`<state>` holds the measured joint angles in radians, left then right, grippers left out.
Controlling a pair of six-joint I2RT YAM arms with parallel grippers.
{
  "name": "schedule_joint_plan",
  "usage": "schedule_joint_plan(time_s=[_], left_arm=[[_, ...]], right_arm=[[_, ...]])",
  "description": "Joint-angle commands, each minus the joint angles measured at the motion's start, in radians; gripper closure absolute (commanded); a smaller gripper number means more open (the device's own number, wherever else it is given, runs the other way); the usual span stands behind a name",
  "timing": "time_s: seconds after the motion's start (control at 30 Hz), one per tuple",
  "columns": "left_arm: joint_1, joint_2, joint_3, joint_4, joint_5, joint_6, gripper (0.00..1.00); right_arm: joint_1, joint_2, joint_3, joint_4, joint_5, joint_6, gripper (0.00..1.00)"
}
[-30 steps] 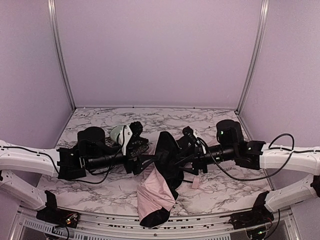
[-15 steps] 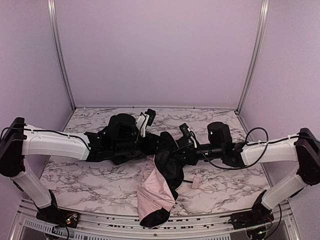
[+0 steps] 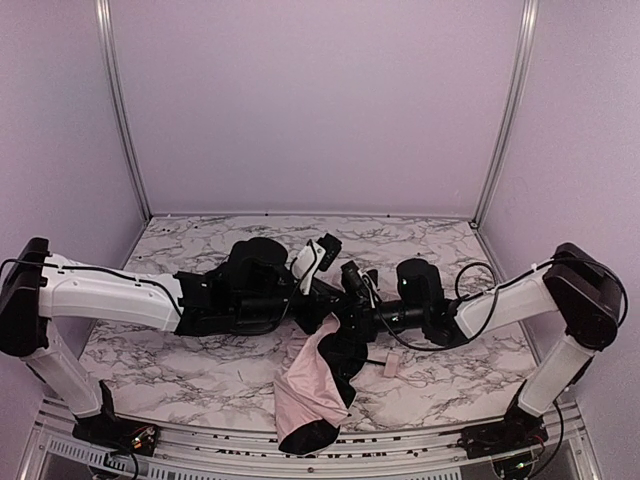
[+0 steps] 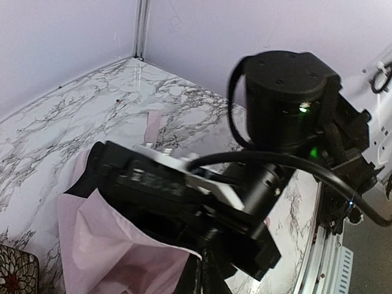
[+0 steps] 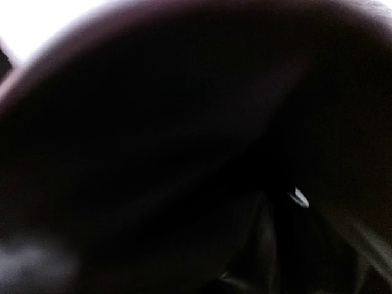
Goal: Put away the umbrella
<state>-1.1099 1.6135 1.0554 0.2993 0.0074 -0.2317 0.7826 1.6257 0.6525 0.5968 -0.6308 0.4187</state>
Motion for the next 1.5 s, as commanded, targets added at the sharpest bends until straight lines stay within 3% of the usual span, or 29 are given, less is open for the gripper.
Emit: schedule_joint_plan(time_s=[0.0,0.17,0.3,0.43,0.57,0.67,0.97,1.1,1.2,1.23,1.27,1.33,1.47], left_arm=[[-0.091,-0.026,0.066,-0.057,-0.076,0.169,1.00],[-0.114,0.034,0.107,-0.157,-0.095,0.180,1.00],[-0.122,0.013,0.054,-0.160,-0.120,0.184,1.00],[-0.134,-0.020,-0.020,-0.161,-0.123,0.230,1.00],[-0.188,-0.020,-0.077,-0.161,-0.101,0.313,1.00],[-0.238,0.013,-0.092,-0.156,-0.090,0.381,1.00],[-0.244,0.071,-0.131,-0.133,-0.011,0.398,1.00],[-0.243,0.051,-0.147,-0.163,0.111,0.416,1.00],[-0.243,0.011,-0.159,-0.196,0.229,0.430,1.00],[-0.243,-0.001,-0.164,-0.204,0.255,0.431,0.97],[-0.243,-0.013,-0.167,-0.212,0.267,0.431,0.88],[-0.243,-0.050,-0.171,-0.232,0.252,0.429,0.60],[-0.241,-0.200,-0.245,-0.186,0.207,0.433,0.39]], right_arm=[[-0.014,0.117,0.067,0.238,-0.061,0.115,1.00],[-0.022,0.238,0.117,0.433,-0.108,0.240,1.00],[-0.044,0.238,0.110,0.409,-0.092,0.246,0.87],[-0.122,0.110,0.040,0.210,-0.062,0.169,0.82],[-0.206,-0.063,0.060,-0.239,0.034,-0.015,0.75],[-0.248,-0.172,0.066,-0.454,0.112,-0.084,0.70],[-0.264,-0.360,0.158,-0.690,0.210,-0.215,0.61],[-0.231,-0.335,0.167,-0.650,0.099,-0.228,0.55],[-0.147,-0.268,0.205,-0.694,0.099,-0.282,0.49],[-0.110,-0.247,0.224,-0.708,0.101,-0.303,0.47],[-0.077,-0.222,0.237,-0.719,0.100,-0.324,0.45],[-0.015,-0.175,0.260,-0.728,0.080,-0.352,0.45],[0.087,-0.093,0.294,-0.805,0.074,-0.395,0.55]])
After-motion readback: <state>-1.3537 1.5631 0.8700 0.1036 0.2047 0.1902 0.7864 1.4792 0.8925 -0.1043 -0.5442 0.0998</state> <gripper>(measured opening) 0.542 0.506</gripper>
